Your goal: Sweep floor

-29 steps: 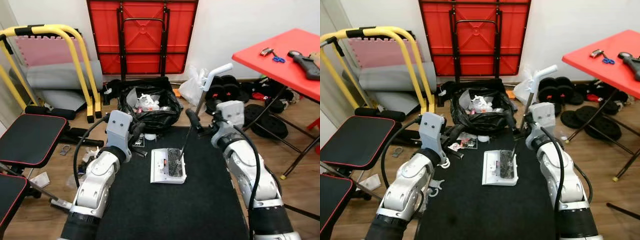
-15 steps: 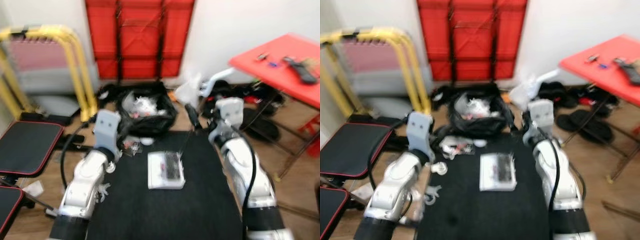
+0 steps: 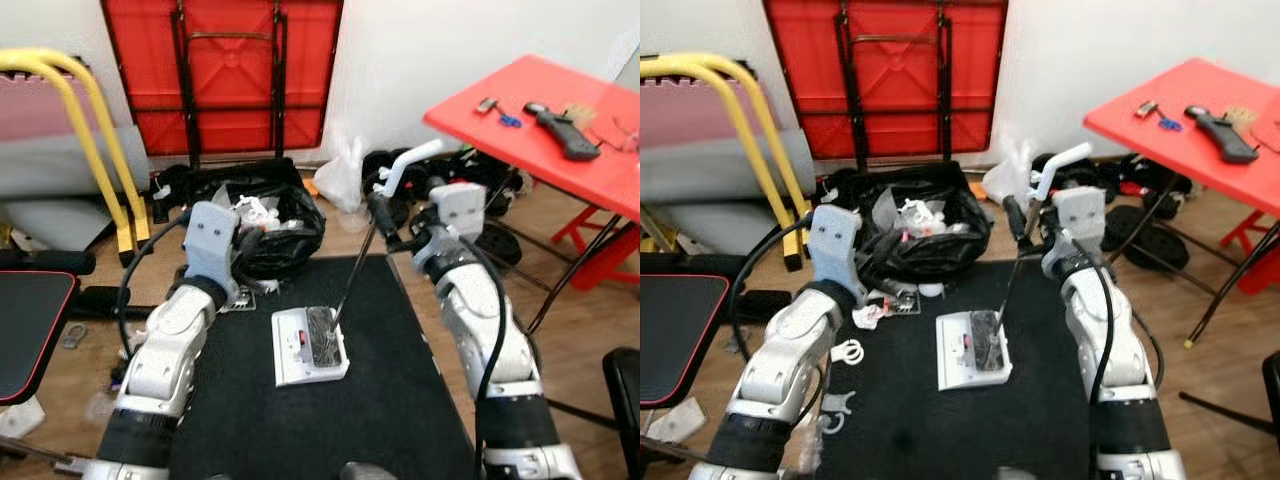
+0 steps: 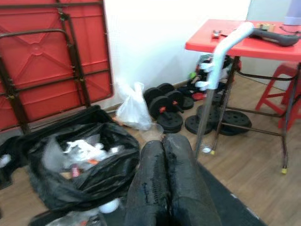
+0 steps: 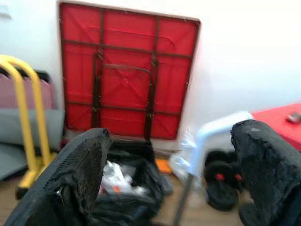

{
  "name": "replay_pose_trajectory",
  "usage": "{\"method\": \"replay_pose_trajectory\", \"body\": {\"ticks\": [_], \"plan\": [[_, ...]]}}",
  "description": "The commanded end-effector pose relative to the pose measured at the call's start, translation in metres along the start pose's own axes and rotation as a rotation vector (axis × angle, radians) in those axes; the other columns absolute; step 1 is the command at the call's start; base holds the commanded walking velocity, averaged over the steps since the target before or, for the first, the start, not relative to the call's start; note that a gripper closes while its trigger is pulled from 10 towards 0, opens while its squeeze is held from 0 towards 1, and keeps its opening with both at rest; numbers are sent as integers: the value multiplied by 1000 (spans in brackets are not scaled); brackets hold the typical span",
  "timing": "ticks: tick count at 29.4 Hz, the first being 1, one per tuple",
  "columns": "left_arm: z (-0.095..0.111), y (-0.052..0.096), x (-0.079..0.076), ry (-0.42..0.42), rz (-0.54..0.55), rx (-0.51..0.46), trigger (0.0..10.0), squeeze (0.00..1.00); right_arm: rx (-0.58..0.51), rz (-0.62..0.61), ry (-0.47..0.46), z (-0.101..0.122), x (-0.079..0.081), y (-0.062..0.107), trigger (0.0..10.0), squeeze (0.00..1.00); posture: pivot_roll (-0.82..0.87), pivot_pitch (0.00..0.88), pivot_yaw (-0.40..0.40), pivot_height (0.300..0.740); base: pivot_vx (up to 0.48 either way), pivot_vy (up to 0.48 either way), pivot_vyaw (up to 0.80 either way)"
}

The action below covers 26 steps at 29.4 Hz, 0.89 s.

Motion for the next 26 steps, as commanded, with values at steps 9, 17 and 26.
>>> {"method": "replay_pose_trajectory", "body": {"ticks": [9, 17, 26], "plan": [[-2, -1, -3, -15, -27, 5, 10000, 0, -2, 21, 1, 0, 2, 0, 10000, 0, -164, 23, -115, 740, 273, 0, 0], [-2, -1, -2, -18, -27, 5, 10000, 0, -3, 39, -1, 0, 4, 0, 10000, 0, -162, 24, -116, 740, 273, 0, 0], [-4, -1, -4, -20, -31, 5, 10000, 0, -4, 63, 3, -2, 6, 1, 10000, 0, -167, 13, -116, 740, 272, 0, 0]]}}
Point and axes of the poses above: a point about 5 cm out from each wrist's last joint towards the gripper, its own y axis pointing back from the gripper into the wrist, its own z axis along the axis of the wrist's last joint, x = y × z, the point moved 2 cm from there along -y, pointing out of the wrist towards the gripper
